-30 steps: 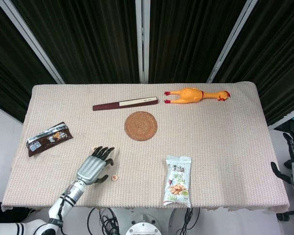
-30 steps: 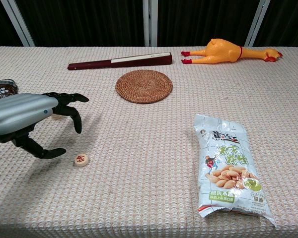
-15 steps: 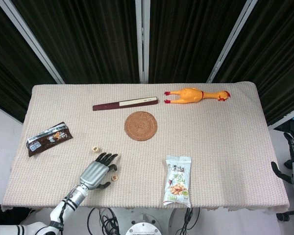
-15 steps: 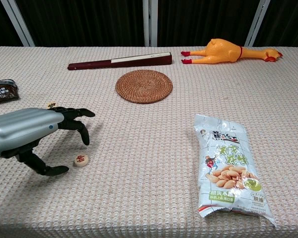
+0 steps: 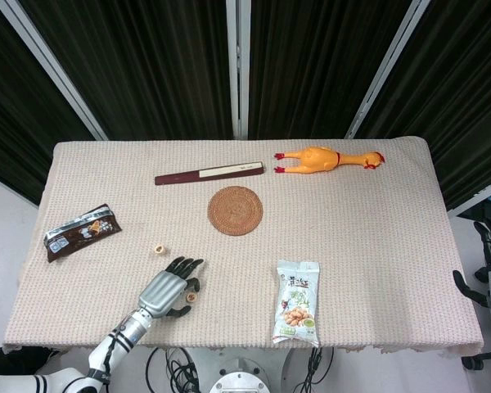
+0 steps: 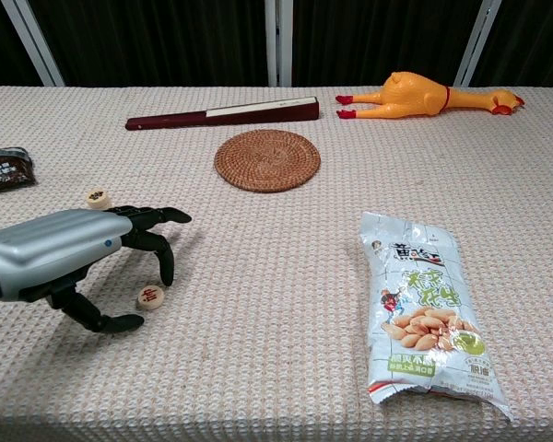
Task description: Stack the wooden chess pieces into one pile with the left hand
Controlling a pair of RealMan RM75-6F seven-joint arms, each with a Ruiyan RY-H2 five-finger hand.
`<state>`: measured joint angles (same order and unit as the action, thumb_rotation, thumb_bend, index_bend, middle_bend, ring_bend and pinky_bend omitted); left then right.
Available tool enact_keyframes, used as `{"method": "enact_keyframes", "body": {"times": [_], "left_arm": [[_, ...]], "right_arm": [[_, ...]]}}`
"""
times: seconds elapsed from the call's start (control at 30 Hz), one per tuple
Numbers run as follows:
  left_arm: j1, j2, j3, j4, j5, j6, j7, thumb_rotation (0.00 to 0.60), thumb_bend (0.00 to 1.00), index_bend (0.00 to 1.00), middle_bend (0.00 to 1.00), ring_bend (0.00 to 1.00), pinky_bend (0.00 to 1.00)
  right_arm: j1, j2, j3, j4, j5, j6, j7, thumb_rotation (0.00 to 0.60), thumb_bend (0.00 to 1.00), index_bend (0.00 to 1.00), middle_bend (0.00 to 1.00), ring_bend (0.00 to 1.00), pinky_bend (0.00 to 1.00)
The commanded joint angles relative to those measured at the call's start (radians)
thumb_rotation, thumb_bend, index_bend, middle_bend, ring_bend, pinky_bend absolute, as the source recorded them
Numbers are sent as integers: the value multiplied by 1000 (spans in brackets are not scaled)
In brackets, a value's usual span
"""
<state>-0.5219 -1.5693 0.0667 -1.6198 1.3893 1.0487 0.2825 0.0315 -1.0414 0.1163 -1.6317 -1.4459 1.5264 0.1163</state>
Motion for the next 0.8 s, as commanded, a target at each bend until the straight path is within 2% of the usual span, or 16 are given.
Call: {"method": "enact_keyframes", "body": {"times": [0.03, 0.8], "left_arm": [[2, -2, -4, 3, 0, -1, -5, 600, 260, 429, 0, 0, 0], [13, 1, -26, -3, -18, -13, -14, 600, 309, 487, 0, 0, 0]], "right_arm": [[0, 0, 0, 1, 1, 0, 0, 600, 247, 0, 0, 0, 0], [0, -2, 1, -1, 3, -1, -6, 600, 246, 0, 0, 0, 0]]}}
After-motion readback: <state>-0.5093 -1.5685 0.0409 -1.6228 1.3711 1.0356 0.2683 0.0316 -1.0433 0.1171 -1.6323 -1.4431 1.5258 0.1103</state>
